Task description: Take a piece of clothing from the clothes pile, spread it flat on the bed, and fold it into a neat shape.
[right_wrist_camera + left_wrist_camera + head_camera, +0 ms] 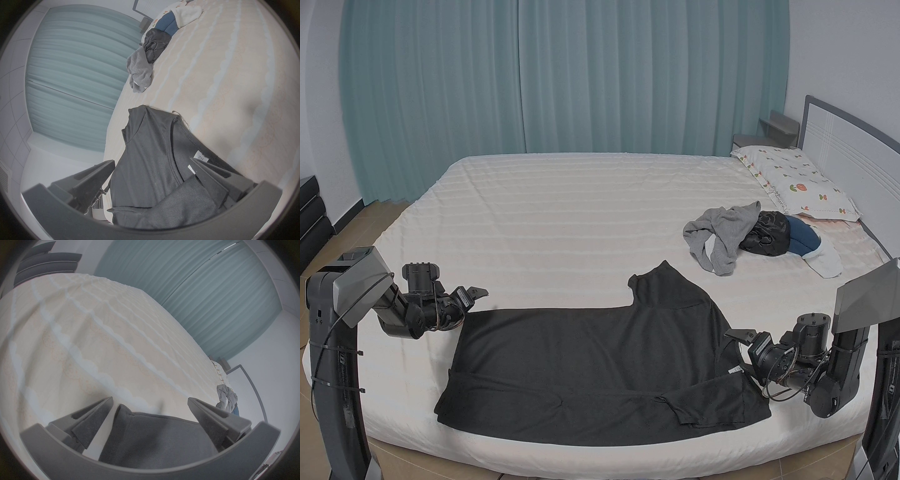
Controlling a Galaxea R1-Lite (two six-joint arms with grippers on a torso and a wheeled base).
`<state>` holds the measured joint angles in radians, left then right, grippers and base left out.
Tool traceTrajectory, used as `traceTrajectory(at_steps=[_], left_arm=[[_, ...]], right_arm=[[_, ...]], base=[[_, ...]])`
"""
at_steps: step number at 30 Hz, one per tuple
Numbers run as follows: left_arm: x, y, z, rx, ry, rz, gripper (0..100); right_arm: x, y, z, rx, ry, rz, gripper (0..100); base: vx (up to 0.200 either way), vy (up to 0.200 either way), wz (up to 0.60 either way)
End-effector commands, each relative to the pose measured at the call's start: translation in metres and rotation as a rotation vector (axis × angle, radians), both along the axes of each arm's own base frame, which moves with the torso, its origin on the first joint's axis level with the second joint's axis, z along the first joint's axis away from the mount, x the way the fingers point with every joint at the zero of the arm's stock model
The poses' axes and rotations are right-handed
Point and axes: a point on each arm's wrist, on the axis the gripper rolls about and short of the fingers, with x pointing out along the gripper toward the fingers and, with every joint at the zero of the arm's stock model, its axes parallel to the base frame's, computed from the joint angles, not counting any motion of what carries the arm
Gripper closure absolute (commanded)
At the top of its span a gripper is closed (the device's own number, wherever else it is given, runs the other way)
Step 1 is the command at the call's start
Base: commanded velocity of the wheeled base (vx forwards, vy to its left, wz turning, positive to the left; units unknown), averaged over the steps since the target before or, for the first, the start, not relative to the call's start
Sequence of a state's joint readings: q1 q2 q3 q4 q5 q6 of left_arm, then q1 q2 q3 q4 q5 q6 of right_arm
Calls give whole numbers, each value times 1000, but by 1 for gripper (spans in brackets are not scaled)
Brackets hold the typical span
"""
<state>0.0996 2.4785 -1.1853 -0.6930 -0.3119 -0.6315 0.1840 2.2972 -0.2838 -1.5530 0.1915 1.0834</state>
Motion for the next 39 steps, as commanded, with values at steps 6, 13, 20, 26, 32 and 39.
traceTrajectory(at_steps=[6, 13, 20, 26, 32, 39], left_arm=[[0, 0, -4, -1, 9, 1, 0], [-2, 1, -1, -2, 13, 11, 100], [-3, 4, 2, 38, 9, 75, 100], [-2, 4, 9, 13, 0, 98, 100], [-6, 3, 19, -36, -1, 126, 100], [-8, 2, 26, -68, -6, 144, 100]], right_arm=[[1, 1, 1, -2, -14, 3, 0], [2, 2, 10, -24, -60, 14, 0], [26, 7, 12, -92, -130, 49, 0], [73, 12, 19, -252, -169, 88, 0], [125, 21, 11, -329, -112, 130, 0], [179, 23, 0, -430, -118, 181, 0]], base=[[0, 0, 0], [0, 0, 0], [0, 0, 0], [0, 0, 0], [0, 0, 0], [0, 0, 0]])
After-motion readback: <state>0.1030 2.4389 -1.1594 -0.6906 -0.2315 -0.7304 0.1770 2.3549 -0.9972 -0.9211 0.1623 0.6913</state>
